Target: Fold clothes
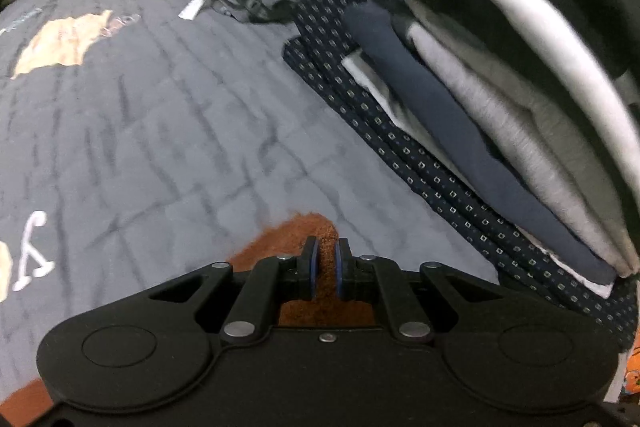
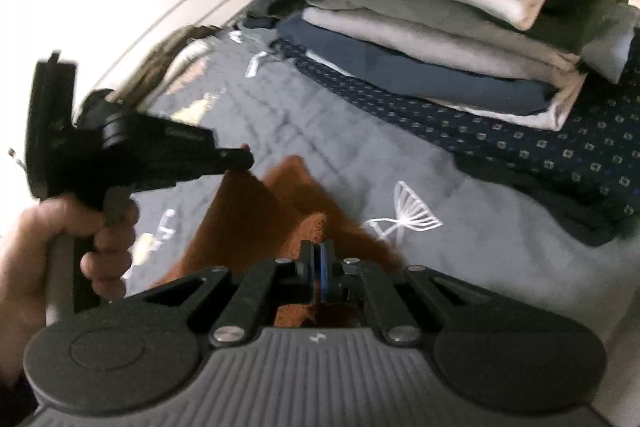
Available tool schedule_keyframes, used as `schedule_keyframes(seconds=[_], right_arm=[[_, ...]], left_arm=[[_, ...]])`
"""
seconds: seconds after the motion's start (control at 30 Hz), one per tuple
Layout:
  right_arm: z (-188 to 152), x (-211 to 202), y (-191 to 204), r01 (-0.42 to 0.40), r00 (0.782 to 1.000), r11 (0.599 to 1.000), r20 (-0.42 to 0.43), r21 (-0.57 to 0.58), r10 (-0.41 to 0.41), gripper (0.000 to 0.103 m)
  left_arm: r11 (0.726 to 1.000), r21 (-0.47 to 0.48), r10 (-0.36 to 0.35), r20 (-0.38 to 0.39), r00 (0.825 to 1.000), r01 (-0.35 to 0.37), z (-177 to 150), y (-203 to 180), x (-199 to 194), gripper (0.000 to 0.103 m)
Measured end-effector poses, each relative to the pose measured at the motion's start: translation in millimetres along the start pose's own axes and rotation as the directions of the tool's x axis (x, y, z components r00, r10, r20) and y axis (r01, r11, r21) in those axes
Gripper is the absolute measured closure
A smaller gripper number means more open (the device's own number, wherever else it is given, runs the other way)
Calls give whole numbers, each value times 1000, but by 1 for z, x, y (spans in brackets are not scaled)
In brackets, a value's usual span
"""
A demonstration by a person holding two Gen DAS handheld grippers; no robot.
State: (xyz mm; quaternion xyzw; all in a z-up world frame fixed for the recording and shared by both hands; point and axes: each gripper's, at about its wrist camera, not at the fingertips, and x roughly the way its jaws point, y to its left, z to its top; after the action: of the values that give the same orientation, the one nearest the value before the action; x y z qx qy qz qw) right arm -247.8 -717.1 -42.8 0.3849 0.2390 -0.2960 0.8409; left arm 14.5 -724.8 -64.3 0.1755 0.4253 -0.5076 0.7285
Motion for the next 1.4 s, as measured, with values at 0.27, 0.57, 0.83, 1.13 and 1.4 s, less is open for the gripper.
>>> schedule_keyframes(seconds=[0.27, 0.57, 0.83, 1.13, 1.4], right_arm=[[4, 14, -13, 96, 995, 995, 5, -16, -96, 101], [12, 0, -14, 130, 990, 991, 53, -28, -129, 95], [-5, 1, 43, -33, 999, 989, 17, -141, 36, 94], [-47, 18, 137, -164, 986, 943, -87, -288, 145, 93], [-81, 34, 197, -204, 976, 908, -147, -366, 160, 89]], left_arm=[[999, 39, 34, -21, 999, -33, -4, -4, 17, 89], [967, 121, 196, 211, 958, -224, -84, 77, -170, 49], [783, 142, 586, 158, 795, -606, -267, 176, -334, 48], [786, -95, 617, 61, 784, -611, -337, 284, -416, 50], [907, 73, 416, -5, 909, -415, -309, 321, -362, 50]])
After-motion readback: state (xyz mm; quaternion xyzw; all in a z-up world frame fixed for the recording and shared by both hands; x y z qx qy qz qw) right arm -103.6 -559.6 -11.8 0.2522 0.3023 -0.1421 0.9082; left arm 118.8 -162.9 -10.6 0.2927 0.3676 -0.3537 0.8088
